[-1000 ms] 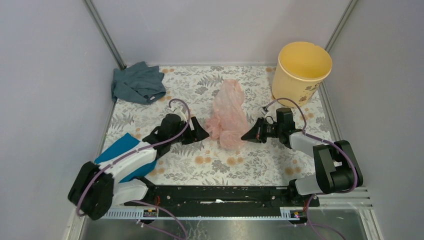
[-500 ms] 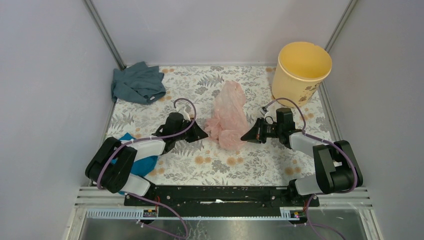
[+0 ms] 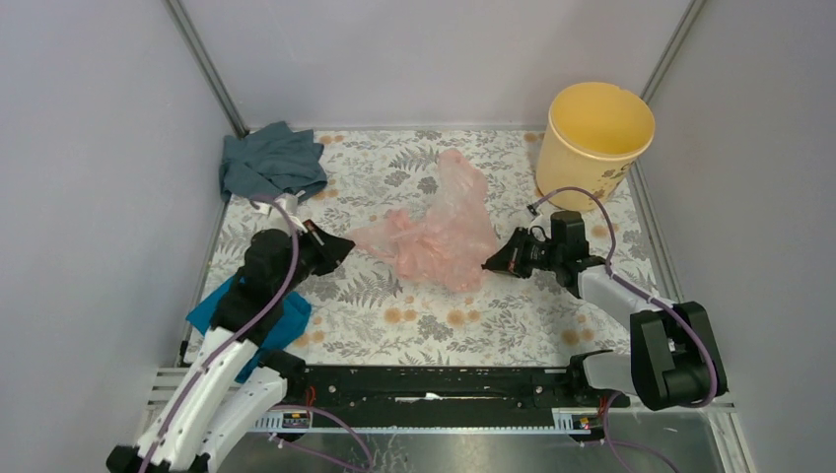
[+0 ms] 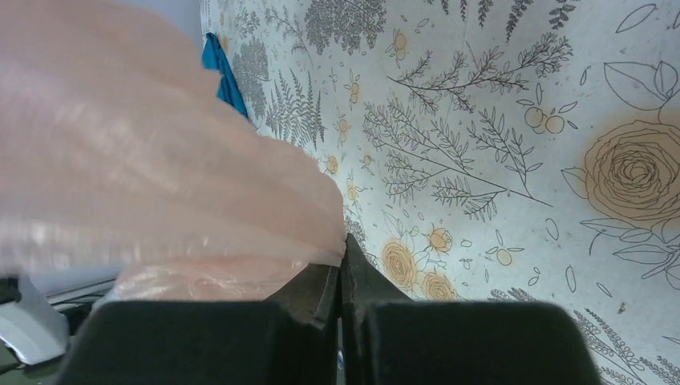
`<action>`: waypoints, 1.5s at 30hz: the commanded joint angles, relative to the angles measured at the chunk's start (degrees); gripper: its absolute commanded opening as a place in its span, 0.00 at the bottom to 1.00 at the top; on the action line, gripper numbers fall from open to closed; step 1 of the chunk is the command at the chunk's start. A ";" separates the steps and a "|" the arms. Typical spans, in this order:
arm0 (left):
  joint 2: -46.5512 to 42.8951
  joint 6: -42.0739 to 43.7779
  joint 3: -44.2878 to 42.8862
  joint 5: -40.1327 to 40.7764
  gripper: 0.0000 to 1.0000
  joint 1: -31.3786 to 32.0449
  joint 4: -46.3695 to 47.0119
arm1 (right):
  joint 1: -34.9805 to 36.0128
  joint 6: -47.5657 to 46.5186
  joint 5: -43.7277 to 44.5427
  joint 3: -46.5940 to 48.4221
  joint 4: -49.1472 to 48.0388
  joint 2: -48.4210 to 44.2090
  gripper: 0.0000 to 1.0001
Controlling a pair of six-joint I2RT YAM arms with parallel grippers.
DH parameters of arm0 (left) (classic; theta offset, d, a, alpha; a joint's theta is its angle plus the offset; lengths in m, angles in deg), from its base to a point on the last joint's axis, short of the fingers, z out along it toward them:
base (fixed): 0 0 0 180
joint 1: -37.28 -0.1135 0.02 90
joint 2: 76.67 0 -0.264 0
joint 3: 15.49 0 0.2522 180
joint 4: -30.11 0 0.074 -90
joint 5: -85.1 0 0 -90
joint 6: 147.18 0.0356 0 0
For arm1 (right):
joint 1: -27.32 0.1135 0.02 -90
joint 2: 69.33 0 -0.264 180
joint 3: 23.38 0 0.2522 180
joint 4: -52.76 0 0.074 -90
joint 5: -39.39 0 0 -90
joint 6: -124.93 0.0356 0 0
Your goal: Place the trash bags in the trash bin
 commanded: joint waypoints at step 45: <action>21.50 28.93 -18.68 12.99 0.00 52.97 3.26 | 6.89 -18.20 28.96 19.80 28.82 -8.46 0.94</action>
